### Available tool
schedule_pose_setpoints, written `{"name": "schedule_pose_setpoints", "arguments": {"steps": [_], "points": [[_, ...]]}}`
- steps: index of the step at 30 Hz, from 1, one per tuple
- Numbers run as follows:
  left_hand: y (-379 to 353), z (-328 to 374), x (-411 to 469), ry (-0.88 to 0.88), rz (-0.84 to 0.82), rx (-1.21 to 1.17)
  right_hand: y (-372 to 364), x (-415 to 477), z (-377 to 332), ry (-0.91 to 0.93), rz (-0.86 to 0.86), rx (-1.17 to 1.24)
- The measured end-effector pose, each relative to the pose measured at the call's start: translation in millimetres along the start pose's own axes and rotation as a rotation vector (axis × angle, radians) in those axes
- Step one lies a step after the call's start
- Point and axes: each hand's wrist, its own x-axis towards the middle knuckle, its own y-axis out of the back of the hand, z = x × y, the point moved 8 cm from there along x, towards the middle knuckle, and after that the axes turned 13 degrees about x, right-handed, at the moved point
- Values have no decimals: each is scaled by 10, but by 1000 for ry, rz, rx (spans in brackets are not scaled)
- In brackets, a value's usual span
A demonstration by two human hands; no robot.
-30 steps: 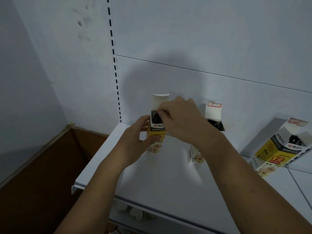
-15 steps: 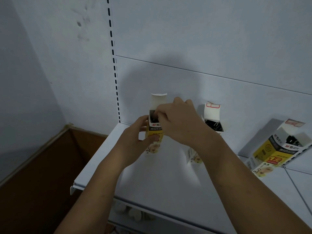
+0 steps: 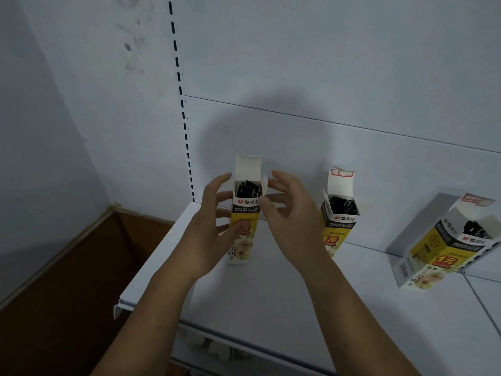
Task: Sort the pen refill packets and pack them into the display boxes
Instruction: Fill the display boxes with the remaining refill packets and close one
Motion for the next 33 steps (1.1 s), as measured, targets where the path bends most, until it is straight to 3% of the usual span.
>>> {"name": "schedule_pose_setpoints", "arguments": {"steps": [12,17,23,27,33], "points": [[-12,81,-16,-60,-118,194,-97,-93,-117,308,-152,-213],[-17,90,-24,-59,-118,206,-76,-82,-75,239,-151,-158],[-19,80,-35,-59,-127,224,10,284,-129,14,38,52],[-19,84,-40,-54,-119,214,-171,535,-137,-68,-61,35],[-23,61,-38,-41,-100,191,-116,327,-190,63,-88,39]]}}
